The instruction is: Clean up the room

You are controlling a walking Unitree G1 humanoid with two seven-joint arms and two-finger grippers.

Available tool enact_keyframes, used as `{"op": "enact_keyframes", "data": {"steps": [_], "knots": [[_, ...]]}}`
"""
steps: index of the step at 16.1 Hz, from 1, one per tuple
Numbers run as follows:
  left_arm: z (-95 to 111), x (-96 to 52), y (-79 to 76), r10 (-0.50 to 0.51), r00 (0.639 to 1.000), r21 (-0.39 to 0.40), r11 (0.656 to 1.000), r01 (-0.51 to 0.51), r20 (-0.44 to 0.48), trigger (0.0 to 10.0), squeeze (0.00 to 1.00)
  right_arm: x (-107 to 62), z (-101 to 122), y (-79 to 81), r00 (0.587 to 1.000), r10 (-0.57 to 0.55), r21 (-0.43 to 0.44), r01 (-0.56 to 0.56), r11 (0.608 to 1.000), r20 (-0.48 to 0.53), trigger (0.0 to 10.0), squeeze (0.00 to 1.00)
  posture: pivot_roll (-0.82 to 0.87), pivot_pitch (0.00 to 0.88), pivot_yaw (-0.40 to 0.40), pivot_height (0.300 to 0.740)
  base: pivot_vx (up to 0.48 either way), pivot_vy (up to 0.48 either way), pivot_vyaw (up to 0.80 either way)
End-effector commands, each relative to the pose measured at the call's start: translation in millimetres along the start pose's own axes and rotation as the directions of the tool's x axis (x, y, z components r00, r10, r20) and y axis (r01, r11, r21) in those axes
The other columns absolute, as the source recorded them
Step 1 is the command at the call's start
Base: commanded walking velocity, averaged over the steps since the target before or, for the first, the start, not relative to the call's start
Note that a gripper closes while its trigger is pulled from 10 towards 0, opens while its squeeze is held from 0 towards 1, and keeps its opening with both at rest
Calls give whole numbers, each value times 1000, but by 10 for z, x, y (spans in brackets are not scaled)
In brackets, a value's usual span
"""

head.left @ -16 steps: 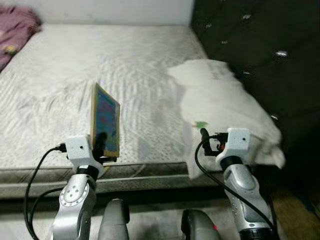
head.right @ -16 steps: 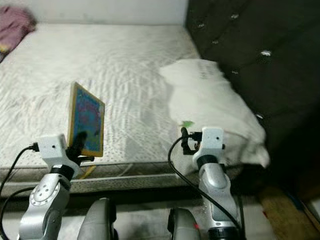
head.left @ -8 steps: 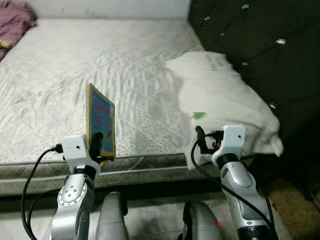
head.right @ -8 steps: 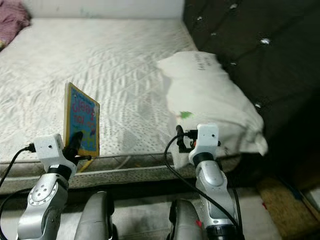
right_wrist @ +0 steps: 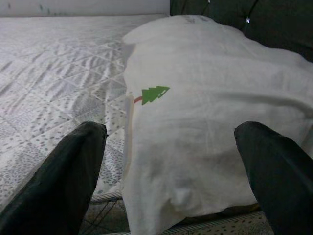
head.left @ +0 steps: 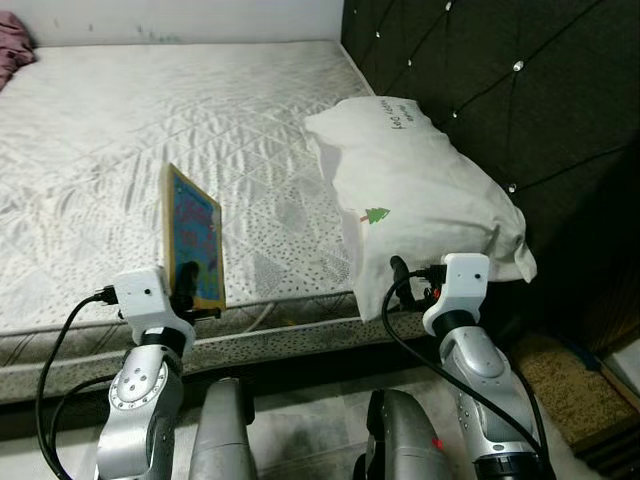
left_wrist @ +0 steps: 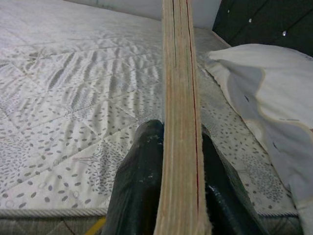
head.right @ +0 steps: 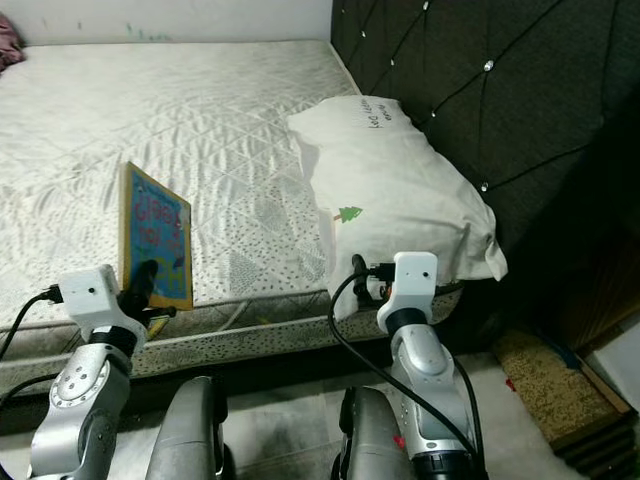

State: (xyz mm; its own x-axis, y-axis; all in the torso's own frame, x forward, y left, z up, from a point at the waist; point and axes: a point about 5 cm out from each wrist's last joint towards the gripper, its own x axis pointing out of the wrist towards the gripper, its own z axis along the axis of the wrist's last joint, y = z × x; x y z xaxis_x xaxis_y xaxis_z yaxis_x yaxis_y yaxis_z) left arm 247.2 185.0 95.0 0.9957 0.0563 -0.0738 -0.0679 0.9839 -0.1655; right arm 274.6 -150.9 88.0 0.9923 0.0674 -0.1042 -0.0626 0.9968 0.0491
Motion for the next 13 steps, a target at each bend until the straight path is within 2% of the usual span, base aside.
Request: {"op": "enact_keyframes", "data": {"steps": [1,13], "knots": [[87,34,-24,-16,999,3,1000,16,39,10000,0,20,25,-27,1000,-7,4,7,1000,2,10000,0,-41,44,-22,596,352,0,0],[94,158,-13,22,999,-39,999,-20,44,10000,0,29,55,-42,1000,7,-4,-7,1000,13,10000,0,-52,61,-32,596,359,0,0]]}}
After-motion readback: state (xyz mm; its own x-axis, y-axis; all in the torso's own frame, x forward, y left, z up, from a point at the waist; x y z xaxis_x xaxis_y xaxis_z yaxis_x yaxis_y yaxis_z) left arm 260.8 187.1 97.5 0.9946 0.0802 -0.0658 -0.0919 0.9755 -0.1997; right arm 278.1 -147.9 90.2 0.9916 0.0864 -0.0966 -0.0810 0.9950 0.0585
